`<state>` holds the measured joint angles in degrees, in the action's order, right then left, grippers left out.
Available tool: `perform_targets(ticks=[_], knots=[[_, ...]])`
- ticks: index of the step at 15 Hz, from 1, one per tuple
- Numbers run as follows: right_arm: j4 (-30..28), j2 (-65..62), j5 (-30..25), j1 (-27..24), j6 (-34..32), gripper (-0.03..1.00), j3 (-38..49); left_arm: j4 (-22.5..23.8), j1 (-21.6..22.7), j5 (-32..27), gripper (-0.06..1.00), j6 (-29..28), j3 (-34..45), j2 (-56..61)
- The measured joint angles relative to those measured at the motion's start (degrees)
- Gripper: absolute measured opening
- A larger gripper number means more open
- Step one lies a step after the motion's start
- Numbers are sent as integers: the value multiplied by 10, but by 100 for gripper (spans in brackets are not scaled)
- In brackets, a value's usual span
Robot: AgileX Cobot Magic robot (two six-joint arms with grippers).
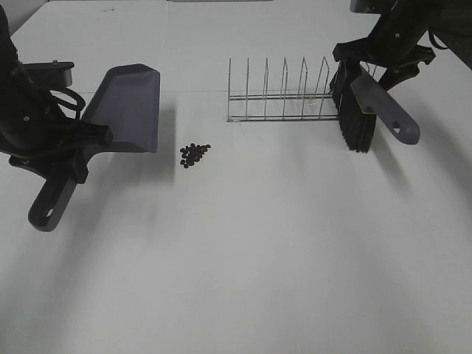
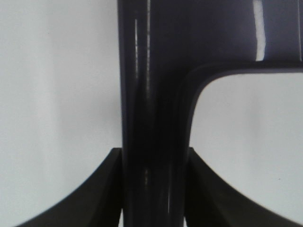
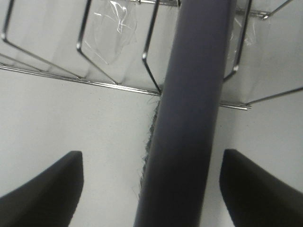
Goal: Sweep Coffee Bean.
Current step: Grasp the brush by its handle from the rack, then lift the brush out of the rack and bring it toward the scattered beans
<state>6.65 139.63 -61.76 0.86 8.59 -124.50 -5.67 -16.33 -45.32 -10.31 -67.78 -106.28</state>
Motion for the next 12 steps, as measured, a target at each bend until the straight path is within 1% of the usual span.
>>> perform_targets(ticks=[2, 3, 5, 8, 12], knots=[[-22, 21, 1, 0, -6, 41, 0, 0, 0, 0, 32, 0, 0, 0], [-31, 22, 1, 0, -19, 27, -2, 0, 0, 0, 32, 0, 0, 0], [-36, 22, -7, -1, -26, 28, -10, 0, 0, 0, 32, 0, 0, 0], [-36, 14, -48, -1, -40, 28, -52, 0, 0, 0, 32, 0, 0, 0], [-36, -60, -79, -1, -63, 28, -84, 0, 0, 0, 32, 0, 0, 0]])
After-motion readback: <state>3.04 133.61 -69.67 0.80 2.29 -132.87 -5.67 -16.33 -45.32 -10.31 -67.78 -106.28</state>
